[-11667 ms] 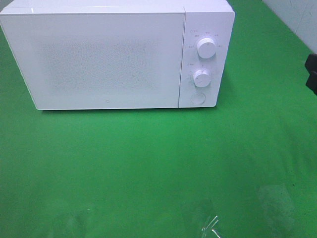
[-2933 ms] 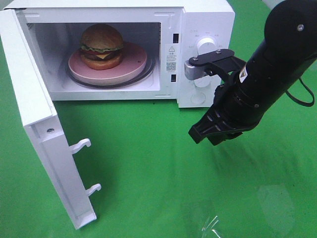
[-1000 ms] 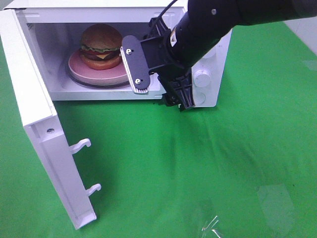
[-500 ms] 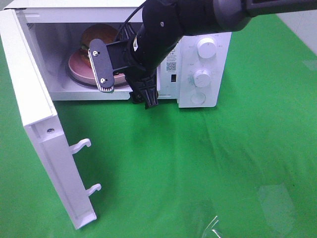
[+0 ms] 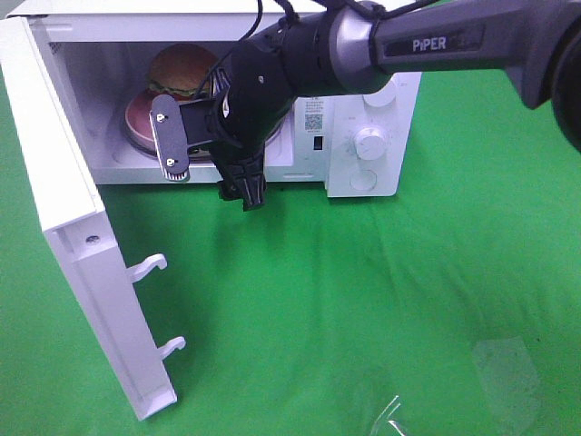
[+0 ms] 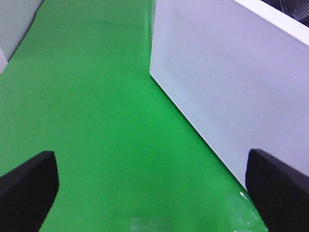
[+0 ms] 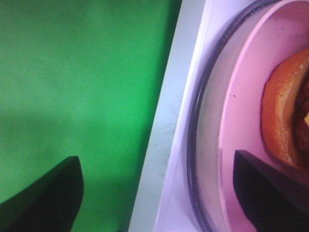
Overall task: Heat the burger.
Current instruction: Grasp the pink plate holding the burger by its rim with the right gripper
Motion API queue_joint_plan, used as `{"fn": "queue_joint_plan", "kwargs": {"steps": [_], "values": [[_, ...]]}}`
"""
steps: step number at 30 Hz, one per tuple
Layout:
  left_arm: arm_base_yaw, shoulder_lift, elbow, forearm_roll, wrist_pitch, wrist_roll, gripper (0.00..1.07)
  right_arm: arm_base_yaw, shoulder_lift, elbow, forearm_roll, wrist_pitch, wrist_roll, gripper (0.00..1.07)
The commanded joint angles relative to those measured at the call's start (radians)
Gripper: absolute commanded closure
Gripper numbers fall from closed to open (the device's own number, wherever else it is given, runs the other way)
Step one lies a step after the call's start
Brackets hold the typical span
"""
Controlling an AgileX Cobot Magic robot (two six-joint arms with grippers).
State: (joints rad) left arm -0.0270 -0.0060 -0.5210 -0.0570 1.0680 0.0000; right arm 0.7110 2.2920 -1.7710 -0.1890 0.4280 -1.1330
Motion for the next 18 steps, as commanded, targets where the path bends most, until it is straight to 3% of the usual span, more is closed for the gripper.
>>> {"fn": "queue_joint_plan", "kwargs": {"steps": [1, 18], "values": [[0.001, -0.002, 0.003, 0.002, 0.001, 0.000, 0.09, -0.015, 0.039, -0.059, 0.030, 0.002, 0.010, 0.23], [0.001, -0.002, 0.003, 0.002, 0.001, 0.000, 0.09, -0.049, 0.143, -0.208, 0.042, 0.002, 0.006, 0.25]]}}
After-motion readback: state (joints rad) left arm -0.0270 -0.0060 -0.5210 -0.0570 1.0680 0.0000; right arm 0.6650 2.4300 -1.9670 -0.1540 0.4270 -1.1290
